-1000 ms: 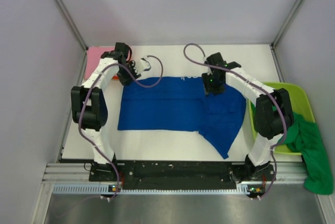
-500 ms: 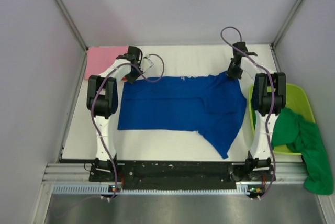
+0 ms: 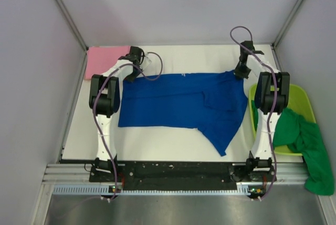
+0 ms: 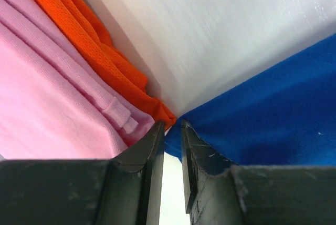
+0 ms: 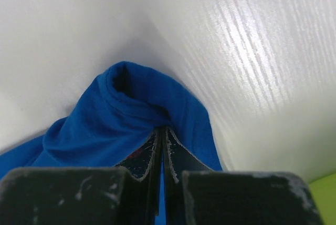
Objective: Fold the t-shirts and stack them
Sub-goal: Fold the flattened tshirt in 1/3 of the way
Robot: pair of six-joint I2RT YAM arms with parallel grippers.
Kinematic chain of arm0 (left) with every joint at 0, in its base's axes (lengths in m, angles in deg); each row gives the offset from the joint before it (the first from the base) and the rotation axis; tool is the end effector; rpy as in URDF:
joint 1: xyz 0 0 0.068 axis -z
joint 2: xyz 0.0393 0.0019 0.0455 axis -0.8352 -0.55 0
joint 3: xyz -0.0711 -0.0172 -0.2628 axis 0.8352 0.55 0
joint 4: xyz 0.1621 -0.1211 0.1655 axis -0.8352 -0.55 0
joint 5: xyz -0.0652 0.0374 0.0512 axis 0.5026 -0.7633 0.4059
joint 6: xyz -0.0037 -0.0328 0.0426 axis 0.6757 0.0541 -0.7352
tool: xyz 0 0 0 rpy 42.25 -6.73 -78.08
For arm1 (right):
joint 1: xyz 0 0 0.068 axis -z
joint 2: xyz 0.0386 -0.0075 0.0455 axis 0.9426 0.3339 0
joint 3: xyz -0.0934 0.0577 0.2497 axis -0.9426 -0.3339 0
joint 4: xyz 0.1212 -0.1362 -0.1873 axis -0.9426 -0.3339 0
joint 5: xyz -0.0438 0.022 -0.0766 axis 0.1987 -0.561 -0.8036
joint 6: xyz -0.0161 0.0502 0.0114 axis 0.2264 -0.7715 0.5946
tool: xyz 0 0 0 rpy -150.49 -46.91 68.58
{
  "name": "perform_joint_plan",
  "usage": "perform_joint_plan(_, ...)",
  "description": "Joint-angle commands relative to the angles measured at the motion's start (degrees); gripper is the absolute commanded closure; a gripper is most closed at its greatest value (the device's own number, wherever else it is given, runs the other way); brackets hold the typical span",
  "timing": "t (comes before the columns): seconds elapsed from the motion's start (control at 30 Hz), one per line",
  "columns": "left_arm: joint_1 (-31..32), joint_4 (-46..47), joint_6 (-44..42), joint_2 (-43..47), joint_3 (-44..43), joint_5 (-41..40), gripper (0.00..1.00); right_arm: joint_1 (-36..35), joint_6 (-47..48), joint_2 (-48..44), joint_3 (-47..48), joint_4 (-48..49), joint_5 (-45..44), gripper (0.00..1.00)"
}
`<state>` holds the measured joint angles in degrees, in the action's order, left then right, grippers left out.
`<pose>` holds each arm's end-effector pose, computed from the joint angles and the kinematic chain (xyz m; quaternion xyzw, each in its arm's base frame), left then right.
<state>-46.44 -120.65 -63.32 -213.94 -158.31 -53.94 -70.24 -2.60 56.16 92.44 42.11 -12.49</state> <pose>0.4758 -0.0748 0.1585 0.3469 0.8956 0.1975 0.1965 0.4726 -0.0083 0.1736 0.2655 0.9360 -0.0283 0.2292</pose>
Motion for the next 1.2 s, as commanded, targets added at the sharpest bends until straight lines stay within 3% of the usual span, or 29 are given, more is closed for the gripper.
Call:
perform_joint_plan(0.0, -0.97, 1.08, 1.60, -1.73, -1.01, 0.44, 0.75, 2.38, 2.14, 0.56, 2.43, -1.85, -3.51, 1.00)
perform_joint_plan(0.1, -0.88, 1.08, 1.42, 0.99, -0.66, 3.77, 0.72, 1.77, 5.65, -0.76, 4.89, -1.76, 2.38, 1.00)
perform_joint_plan(0.27, -0.27, 1.52, 1.07, 4.95, -0.92, 5.98, 0.67, 0.10, 7.33, -4.01, 6.31, 1.31, 3.62, 1.00)
perform_joint_plan(0.57, -0.18, 1.35, 2.48, 3.99, -1.80, 7.12, 0.66, 1.15, -5.23, 2.13, 6.66, 8.69, 9.69, 1.00)
perform_joint_plan(0.8, -0.44, 1.52, 2.48, -0.84, -3.64, 2.12, 0.66, 4.84, -16.92, 4.68, 5.96, 7.91, 6.88, 1.00)
perform_joint_plan(1.03, -0.44, 0.73, 3.71, -1.90, -5.40, 1.77, 0.66, 6.69, -14.91, 5.04, 7.71, 4.04, 4.86, 1.00)
perform_joint_plan(1.17, -0.35, 0.12, 3.71, -0.15, -6.72, 2.73, 0.66, 6.17, -8.78, 3.81, 11.74, 4.31, 9.68, 1.00)
